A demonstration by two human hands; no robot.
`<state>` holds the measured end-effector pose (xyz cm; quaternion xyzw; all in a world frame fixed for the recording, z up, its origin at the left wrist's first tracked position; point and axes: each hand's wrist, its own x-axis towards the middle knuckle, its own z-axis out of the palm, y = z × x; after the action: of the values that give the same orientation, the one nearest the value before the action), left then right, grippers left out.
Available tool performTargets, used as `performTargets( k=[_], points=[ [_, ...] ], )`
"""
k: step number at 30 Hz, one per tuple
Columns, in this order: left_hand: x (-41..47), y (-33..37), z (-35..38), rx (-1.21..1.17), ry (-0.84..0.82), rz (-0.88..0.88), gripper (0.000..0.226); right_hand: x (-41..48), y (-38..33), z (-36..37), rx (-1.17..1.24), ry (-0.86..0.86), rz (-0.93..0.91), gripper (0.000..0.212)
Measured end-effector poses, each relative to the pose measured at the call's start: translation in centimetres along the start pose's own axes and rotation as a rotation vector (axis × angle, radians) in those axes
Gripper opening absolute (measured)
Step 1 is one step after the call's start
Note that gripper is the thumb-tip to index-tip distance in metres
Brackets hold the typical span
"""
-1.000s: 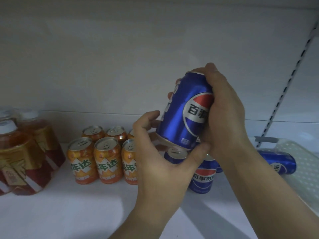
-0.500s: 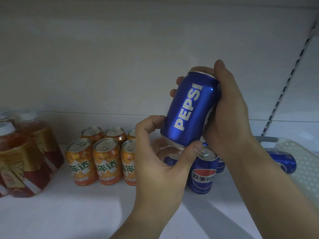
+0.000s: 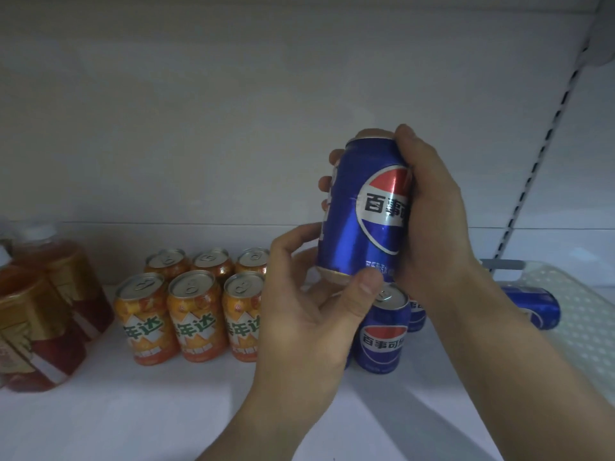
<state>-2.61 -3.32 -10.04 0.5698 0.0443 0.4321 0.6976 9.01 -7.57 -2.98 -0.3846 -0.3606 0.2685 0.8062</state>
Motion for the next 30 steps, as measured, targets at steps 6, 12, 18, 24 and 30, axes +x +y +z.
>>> performTargets(
  k=[6,12,18,24,30],
  points=[
    [0.6,-0.2,-1.1,-0.251,-0.097,-0.141,0.06,0.2,0.0,-0.3,-0.002,0.01,0.017,0.044],
    [0.2,0.1,-0.2,-0.001,0.02,-0.052,0.06,0.1,0.2,-0.3,-0.072,0.017,-0.002,0.032],
    [0.3,-0.1,-0.9,-0.15,-0.035,-0.128,0.049,-0.1,-0.1,0.1,-0.082,-0.024,0.049,0.045],
    [1.1,0.2,-1.2,-0.082,-0.056,-0.169,0.073,-0.1,0.2,-0.1,-0.276,0.059,-0.061,0.033],
    [0.6,0.0,-1.6,-0.12,-0.08,-0.135,0.054,0.3,0.6,0.0,-0.238,0.006,-0.037,0.04]
  ],
)
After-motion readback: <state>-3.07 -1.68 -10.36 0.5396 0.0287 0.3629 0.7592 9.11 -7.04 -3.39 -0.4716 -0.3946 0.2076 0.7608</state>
